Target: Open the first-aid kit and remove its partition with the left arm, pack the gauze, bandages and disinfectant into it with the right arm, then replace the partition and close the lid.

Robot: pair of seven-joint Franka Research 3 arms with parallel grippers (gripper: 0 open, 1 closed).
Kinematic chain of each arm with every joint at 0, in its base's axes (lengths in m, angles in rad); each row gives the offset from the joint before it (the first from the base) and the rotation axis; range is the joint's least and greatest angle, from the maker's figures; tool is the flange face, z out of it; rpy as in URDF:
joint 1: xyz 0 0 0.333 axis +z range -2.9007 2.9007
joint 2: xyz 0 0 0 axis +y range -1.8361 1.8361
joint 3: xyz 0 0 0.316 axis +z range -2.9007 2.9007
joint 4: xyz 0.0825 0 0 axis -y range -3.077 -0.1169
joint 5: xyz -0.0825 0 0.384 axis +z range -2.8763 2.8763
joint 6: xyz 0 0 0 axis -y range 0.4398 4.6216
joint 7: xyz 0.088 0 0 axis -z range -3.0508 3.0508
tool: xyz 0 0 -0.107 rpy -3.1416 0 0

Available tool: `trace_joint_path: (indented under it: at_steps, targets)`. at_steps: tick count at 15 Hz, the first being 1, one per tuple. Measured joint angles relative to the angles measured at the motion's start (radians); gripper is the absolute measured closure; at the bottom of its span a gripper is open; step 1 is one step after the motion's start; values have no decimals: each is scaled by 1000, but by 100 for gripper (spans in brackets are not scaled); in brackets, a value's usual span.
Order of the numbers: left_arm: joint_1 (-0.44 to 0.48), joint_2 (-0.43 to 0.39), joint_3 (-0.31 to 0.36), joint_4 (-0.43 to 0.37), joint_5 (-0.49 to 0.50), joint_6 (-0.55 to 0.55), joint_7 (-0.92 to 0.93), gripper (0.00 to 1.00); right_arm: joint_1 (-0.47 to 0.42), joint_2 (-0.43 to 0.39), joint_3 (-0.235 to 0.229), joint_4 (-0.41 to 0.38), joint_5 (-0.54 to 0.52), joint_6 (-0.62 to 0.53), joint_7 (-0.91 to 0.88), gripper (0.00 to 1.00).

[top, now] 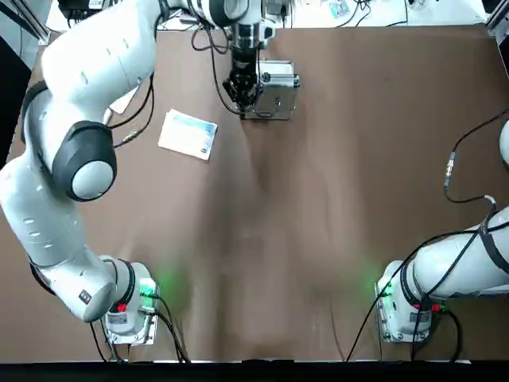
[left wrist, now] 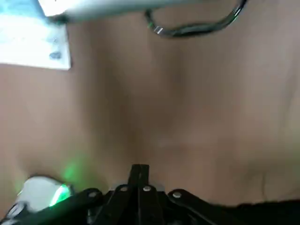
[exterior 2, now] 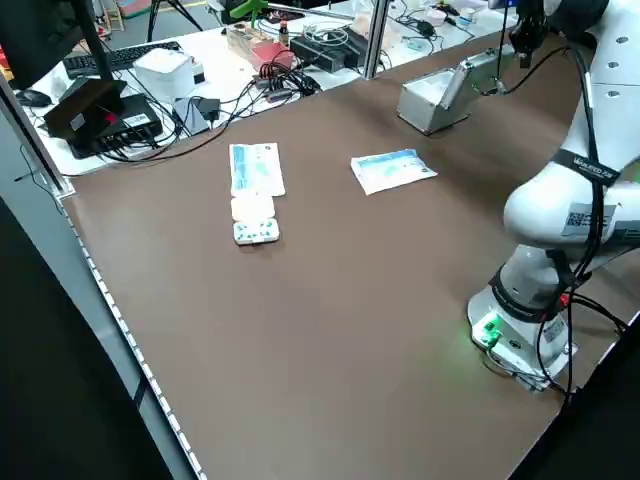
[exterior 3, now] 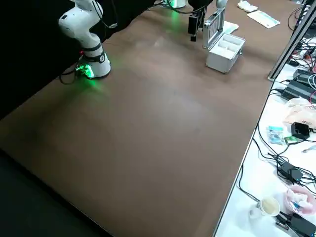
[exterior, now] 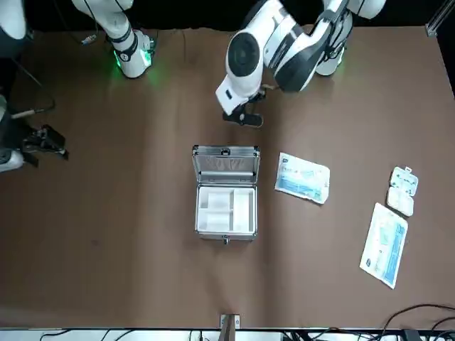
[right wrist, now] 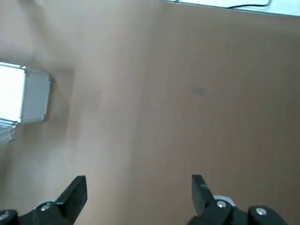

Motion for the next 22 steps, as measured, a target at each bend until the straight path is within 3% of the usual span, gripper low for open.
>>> trace_joint_path:
  at_steps: [6, 10, 16, 22]
  targets:
    - [-6, 87, 1, -14, 91, 243, -64, 99, 92, 0, 4, 1, -1, 0, 0, 1]
    - [-2, 96, 15, -11, 161, 364, -102, 99, 151, 0, 5, 1, -2, 0, 0, 1]
    - [10, 110, 105, -1, 167, 632, -126, 99, 206, 0, 4, 1, -5, 1, 0, 1]
    - [10, 115, 112, 9, 176, 656, -126, 99, 206, 0, -3, 1, -8, 2, 0, 1]
